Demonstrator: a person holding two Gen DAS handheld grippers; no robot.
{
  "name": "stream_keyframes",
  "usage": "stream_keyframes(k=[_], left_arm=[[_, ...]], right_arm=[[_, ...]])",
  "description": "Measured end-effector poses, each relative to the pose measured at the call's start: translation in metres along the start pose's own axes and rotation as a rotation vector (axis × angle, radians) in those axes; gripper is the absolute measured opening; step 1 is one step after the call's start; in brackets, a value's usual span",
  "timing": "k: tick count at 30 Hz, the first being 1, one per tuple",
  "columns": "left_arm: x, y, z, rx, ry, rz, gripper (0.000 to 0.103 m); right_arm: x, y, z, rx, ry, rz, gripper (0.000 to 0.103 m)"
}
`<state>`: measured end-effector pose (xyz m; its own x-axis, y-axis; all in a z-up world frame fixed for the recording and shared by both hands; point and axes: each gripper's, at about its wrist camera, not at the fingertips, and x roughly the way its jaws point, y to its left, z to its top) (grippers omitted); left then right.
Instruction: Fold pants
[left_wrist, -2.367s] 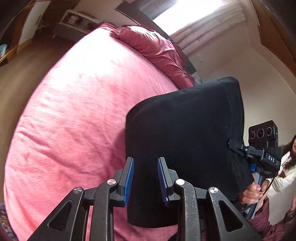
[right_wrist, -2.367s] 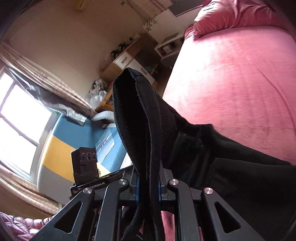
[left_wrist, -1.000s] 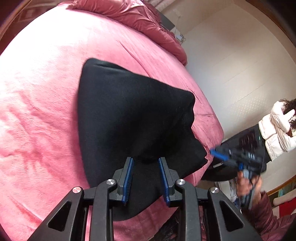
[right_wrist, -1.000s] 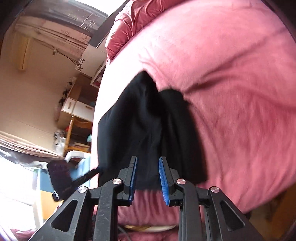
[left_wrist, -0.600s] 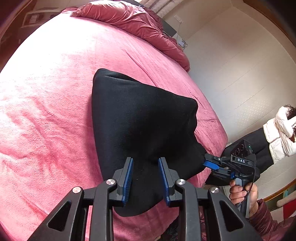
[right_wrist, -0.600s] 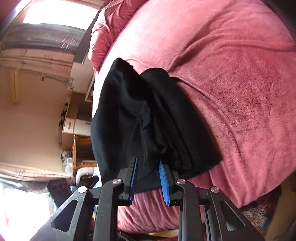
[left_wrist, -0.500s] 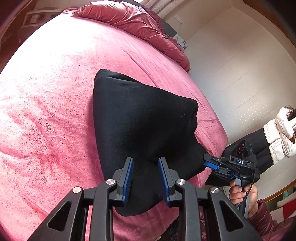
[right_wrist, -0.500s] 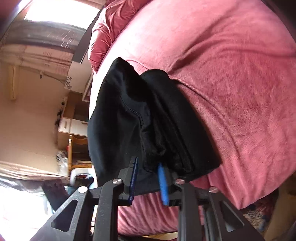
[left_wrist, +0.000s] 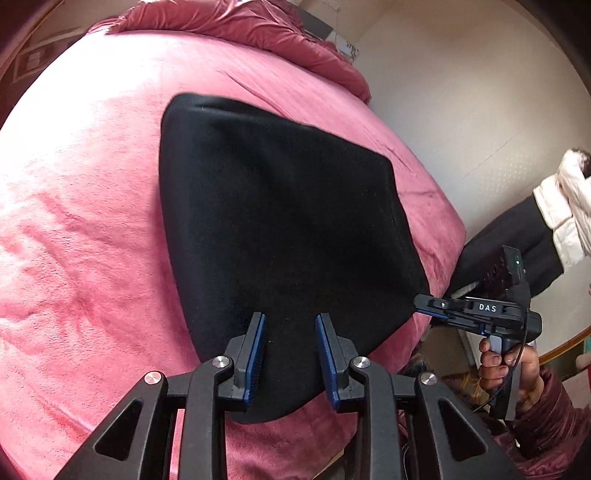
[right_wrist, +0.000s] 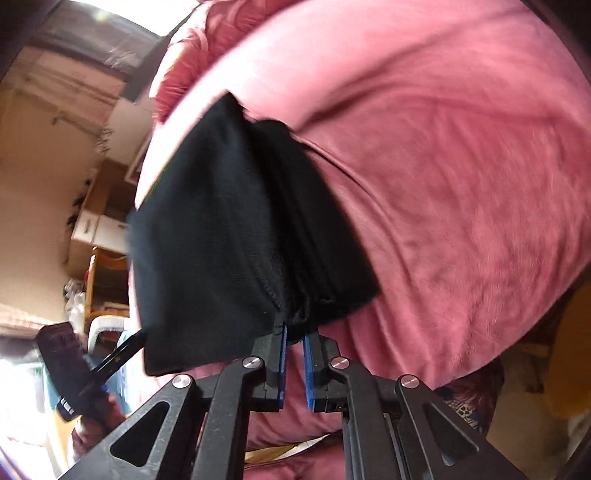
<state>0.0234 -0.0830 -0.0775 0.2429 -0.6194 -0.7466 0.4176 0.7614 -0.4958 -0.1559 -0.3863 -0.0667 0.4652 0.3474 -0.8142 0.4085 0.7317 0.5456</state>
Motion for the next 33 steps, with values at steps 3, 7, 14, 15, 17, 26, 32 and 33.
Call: stream_keyframes(k=[3,7,14,15,17,26,32,33], left_arm=[[0.001,-0.002,0.003,0.008,-0.005,0.013,0.028],[-0.012,-0.005,0.005,-0.004,-0.041,0.004,0.028],[-0.034,-0.005,0.016,0.004,-0.125,0.014,0.028],[-0.034,-0.005,0.019,0.005,-0.131,0.019,0.028],[-0.034,-0.007,0.027,0.008,-0.14,0.031,0.028],[-0.019,-0.023,0.054,0.068,-0.162,0.15,0.028],[0.021,-0.039,0.051,0.168,-0.047,0.288,0.028],[0.029,-0.04,0.048,0.178,-0.029,0.315,0.028]], right_arm=[[-0.004,0.005,0.002,-0.033,0.01,0.017,0.008],[-0.027,0.018,0.011,-0.111,-0.007,0.009,0.027],[-0.041,0.051,0.066,-0.18,-0.134,0.015,0.047],[-0.036,0.057,0.077,-0.182,-0.148,0.014,0.048],[-0.027,0.068,0.092,-0.173,-0.164,0.015,0.054],[0.03,0.082,0.14,-0.164,-0.113,-0.039,0.015],[0.037,0.071,0.143,-0.178,-0.148,-0.101,0.005],[0.039,0.066,0.145,-0.17,-0.149,-0.108,0.005]])
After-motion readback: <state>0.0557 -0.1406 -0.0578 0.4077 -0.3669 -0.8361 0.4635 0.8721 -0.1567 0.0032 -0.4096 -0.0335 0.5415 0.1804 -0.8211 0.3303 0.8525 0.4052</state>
